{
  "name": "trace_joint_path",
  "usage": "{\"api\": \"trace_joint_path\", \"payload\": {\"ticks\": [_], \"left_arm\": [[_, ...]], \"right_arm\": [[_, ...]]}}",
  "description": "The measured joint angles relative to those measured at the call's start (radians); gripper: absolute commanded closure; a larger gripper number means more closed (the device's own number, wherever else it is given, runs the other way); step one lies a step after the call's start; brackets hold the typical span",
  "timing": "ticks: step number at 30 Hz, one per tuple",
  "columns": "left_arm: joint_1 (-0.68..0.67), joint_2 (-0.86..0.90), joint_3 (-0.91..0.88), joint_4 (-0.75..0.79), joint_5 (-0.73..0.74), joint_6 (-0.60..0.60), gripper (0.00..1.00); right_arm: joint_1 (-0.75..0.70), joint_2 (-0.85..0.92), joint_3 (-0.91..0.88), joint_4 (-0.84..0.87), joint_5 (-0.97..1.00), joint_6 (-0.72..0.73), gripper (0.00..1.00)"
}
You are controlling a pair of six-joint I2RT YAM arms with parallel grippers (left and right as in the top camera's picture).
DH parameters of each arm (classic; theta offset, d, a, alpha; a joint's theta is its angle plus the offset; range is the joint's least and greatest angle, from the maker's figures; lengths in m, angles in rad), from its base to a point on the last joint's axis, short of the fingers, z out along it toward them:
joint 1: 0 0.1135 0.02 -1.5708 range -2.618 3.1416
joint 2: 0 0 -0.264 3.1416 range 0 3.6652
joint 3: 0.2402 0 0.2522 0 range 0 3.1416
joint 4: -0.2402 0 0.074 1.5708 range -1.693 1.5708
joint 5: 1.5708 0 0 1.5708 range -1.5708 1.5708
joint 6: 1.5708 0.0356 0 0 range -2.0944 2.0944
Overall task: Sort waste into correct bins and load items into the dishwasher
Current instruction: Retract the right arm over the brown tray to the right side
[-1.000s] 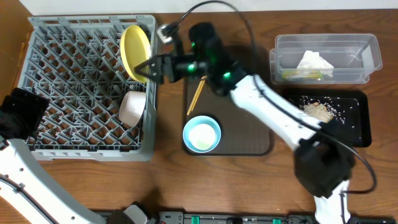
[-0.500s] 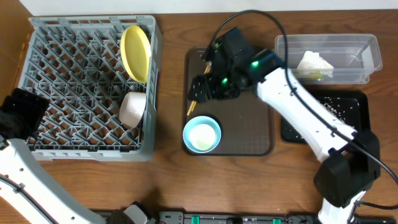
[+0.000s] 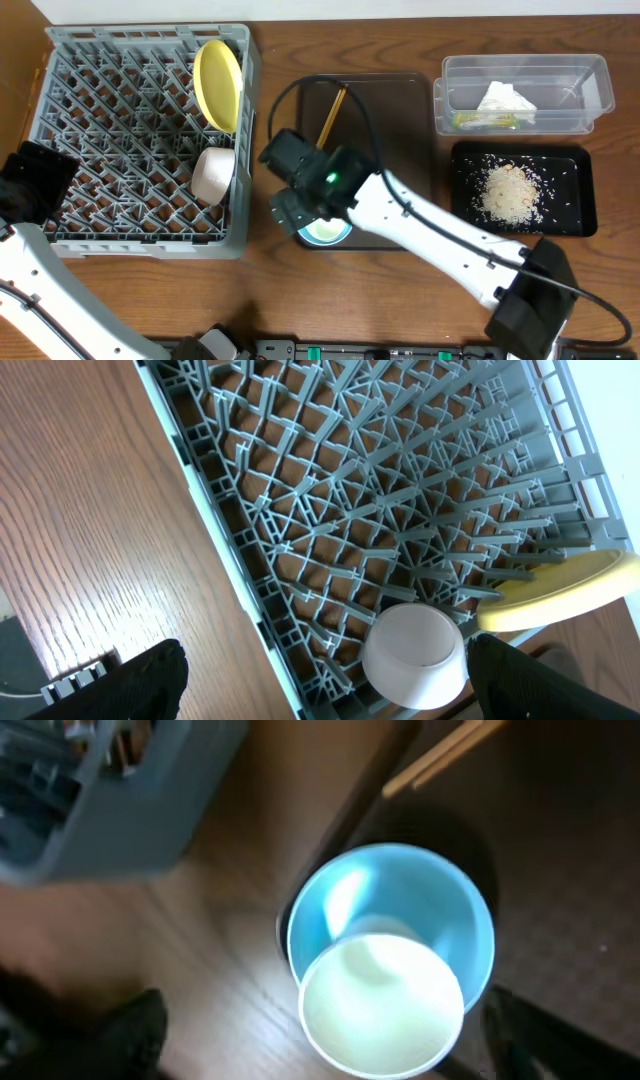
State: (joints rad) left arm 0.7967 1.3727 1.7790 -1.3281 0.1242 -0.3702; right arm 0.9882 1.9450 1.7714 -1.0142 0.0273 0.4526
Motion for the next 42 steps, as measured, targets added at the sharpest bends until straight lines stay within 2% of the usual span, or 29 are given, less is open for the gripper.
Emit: {"api": "trace_joint_path", "payload": {"ticks": [8,10,11,12,15,21,22,29,31,32,33,42], "left_arm": [[0.0,0.0,0.0,0.0,0.0,0.0,0.09],[0.0,0.0,0.0,0.0,0.0,0.0,0.09],[0.0,0.0,0.0,0.0,0.0,0.0,0.09],[0.0,0.0,0.0,0.0,0.0,0.0,0.09],[0.0,0.0,0.0,0.0,0.0,0.0,0.09],[0.0,0.0,0.0,0.0,0.0,0.0,0.09],[0.0,0.0,0.0,0.0,0.0,0.0,0.09],[0.0,0.0,0.0,0.0,0.0,0.0,0.09],[0.0,0.0,0.0,0.0,0.0,0.0,0.09],[0.0,0.0,0.0,0.0,0.0,0.0,0.09],[0.0,0.0,0.0,0.0,0.0,0.0,0.09],[0.0,0.0,0.0,0.0,0.0,0.0,0.09]], "right_arm": [[0.051,0.085,0.0,0.058,0.081,0.029,0.02],[0.06,0.102,0.0,0.058,0.085,0.03,0.14],[0.064,0.108,0.0,0.058,0.086,0.029,0.28],[0.066,0.111,0.0,0.057,0.088,0.035,0.32],[0.066,0.115,0.0,0.045,0.093,0.041,0.33],[0.066,0.115,0.0,0.038,0.103,0.053,0.32],[0.066,0.115,0.0,0.038,0.106,0.056,0.28],[0.053,0.109,0.003,0.032,0.126,0.063,0.25],[0.034,0.091,0.008,0.016,0.126,0.063,0.2],[0.015,0.065,0.01,0.006,0.127,0.063,0.15],[-0.001,0.043,0.012,-0.001,0.127,0.062,0.01],[-0.307,-0.194,0.048,-0.112,0.136,0.066,0.01]]}}
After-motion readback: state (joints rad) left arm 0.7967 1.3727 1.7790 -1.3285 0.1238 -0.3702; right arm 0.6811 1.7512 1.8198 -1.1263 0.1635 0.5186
